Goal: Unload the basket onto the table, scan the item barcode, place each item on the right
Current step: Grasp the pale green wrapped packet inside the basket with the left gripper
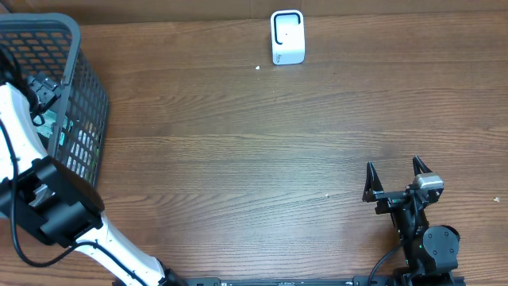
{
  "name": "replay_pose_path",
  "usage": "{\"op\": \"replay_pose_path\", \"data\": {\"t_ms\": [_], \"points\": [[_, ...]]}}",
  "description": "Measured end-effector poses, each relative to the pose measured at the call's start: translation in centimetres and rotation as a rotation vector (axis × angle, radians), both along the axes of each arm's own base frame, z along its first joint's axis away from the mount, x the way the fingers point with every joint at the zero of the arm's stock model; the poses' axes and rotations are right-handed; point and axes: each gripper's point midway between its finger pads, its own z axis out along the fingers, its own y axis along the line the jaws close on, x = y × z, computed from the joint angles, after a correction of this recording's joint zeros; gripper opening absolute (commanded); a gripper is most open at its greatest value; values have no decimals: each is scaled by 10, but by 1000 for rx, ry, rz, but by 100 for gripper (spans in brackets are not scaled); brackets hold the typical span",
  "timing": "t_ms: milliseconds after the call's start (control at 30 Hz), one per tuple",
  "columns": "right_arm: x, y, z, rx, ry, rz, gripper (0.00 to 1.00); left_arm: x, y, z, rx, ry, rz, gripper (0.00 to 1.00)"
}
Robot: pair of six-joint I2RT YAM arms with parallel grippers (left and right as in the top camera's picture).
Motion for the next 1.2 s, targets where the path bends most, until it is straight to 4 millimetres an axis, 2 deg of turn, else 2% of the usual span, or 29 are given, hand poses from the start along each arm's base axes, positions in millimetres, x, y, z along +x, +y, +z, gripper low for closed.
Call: {"op": "replay_pose_path", "data": {"t_ms": [233, 533, 733, 833, 900, 1033, 1200], "points": [[0, 0, 0, 0, 0, 1, 100, 16, -8, -31, -16, 33, -33, 100], [0, 0, 0, 0, 0, 0, 100, 17, -15, -87, -80, 128, -41, 100], [0, 0, 0, 0, 0, 0, 100, 16, -14, -92, -80, 137, -29, 90], [0, 0, 0, 0, 0, 0, 100, 15, -14, -91, -80, 134, -16, 75], [0, 0, 0, 0, 0, 0, 100, 14, -14, -92, -80, 138, -14, 70], [0, 0, 0, 0, 0, 1, 100, 13, -15, -92, -83, 143, -16, 80], [0, 0, 0, 0, 0, 0, 100, 7, -17, -103, -88, 168, -11, 77]]}}
